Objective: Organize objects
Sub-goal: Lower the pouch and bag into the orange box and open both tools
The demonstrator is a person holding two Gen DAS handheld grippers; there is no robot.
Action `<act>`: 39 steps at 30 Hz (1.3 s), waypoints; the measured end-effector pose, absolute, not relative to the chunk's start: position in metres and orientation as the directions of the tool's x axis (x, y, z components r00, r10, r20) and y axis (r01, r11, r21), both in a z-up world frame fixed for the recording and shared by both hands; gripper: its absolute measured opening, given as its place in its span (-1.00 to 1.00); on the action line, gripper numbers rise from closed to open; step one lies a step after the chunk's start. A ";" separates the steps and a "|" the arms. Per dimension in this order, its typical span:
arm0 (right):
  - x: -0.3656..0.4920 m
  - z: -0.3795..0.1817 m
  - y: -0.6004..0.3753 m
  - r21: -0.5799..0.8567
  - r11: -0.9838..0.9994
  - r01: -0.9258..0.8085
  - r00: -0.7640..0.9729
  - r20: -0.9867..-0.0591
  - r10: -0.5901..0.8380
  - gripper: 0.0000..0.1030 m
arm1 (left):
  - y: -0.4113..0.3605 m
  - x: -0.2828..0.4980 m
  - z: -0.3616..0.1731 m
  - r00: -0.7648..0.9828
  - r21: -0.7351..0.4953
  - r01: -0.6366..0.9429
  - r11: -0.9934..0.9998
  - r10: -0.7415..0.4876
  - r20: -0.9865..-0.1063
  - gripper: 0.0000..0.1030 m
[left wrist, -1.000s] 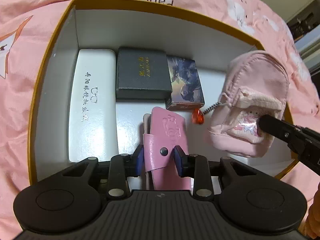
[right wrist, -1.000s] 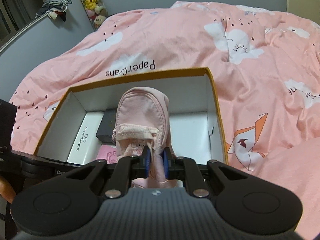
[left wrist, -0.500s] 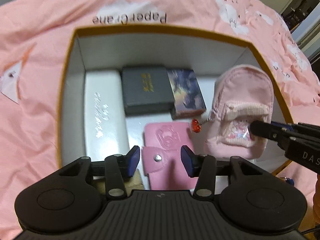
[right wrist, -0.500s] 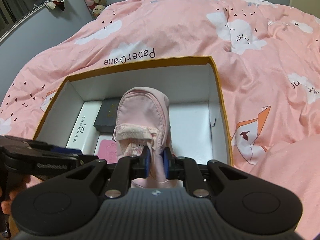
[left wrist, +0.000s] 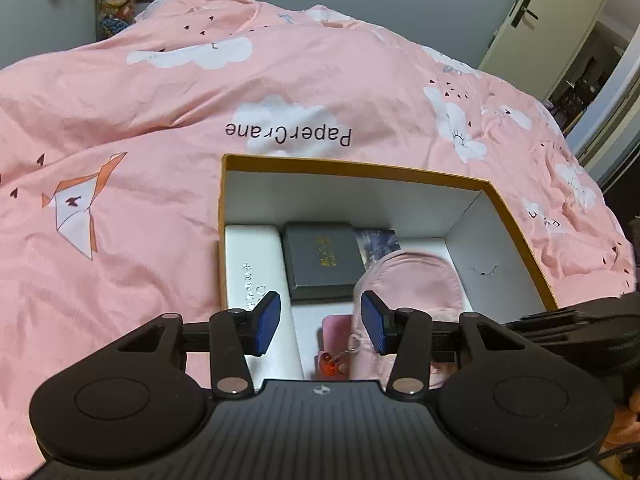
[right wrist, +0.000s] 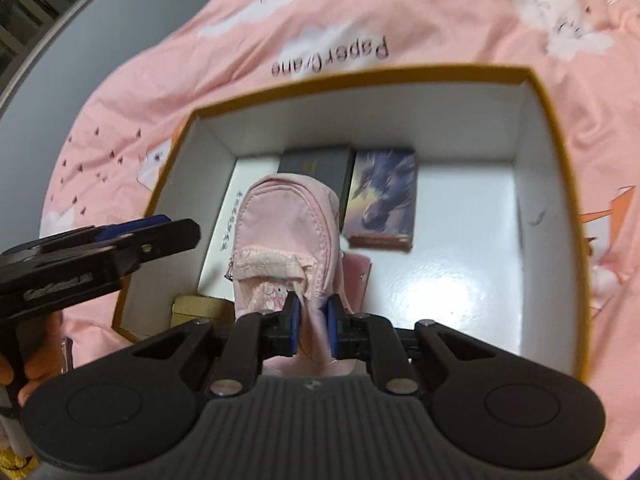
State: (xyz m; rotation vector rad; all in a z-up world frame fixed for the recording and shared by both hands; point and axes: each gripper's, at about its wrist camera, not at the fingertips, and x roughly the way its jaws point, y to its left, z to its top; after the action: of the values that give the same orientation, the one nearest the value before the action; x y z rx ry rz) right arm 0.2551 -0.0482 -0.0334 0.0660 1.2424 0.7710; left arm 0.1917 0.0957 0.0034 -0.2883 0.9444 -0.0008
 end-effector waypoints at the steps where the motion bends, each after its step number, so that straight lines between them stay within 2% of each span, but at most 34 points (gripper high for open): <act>1: 0.257 -0.038 -0.043 0.441 0.753 -0.488 0.093 -0.831 0.548 -0.72 | 0.097 0.192 0.002 0.590 -0.241 -0.125 0.962 -0.123 -0.798 0.05; 7: 0.264 -0.058 -0.029 0.464 0.765 -0.447 0.000 -0.855 0.518 -0.72 | 0.103 0.187 -0.006 0.586 -0.266 -0.116 0.957 -0.150 -0.796 0.05; 17: 0.273 -0.076 -0.012 0.418 0.800 -0.430 -0.026 -0.892 0.451 -0.69 | 0.104 0.189 -0.014 0.582 -0.278 -0.114 0.954 -0.163 -0.797 0.05; 24: 0.265 -0.068 -0.006 0.351 0.798 -0.489 0.038 -0.906 0.422 -0.50 | 0.102 0.186 -0.013 0.591 -0.278 -0.111 0.954 -0.161 -0.790 0.05; 25: 0.263 -0.064 -0.006 0.337 0.796 -0.502 0.061 -0.905 0.422 -0.43 | 0.102 0.183 -0.011 0.601 -0.285 -0.111 0.952 -0.164 -0.782 0.05; 26: 0.261 -0.062 -0.007 0.320 0.797 -0.512 0.083 -0.905 0.417 -0.20 | 0.102 0.181 -0.008 0.613 -0.297 -0.108 0.949 -0.172 -0.771 0.05; 29: 0.252 -0.046 -0.015 0.294 0.794 -0.533 0.146 -0.892 0.429 -0.17 | 0.099 0.172 0.002 0.644 -0.329 -0.079 0.941 -0.203 -0.737 0.05; 34: 0.222 -0.003 -0.049 0.302 0.771 -0.560 0.287 -0.803 0.523 -0.15 | 0.078 0.146 0.026 0.705 -0.326 0.017 0.945 -0.242 -0.666 0.05; 39: 0.182 0.029 -0.100 0.243 0.806 -0.540 0.462 -0.715 0.525 0.14 | 0.049 0.119 0.042 0.722 -0.331 0.144 0.933 -0.328 -0.610 0.05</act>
State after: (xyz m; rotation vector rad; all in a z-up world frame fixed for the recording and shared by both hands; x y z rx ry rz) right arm 0.1820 -0.1004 0.0291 -0.0187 0.8720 0.6547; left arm 0.1186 0.0490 0.0421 -0.2698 0.7200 -0.2643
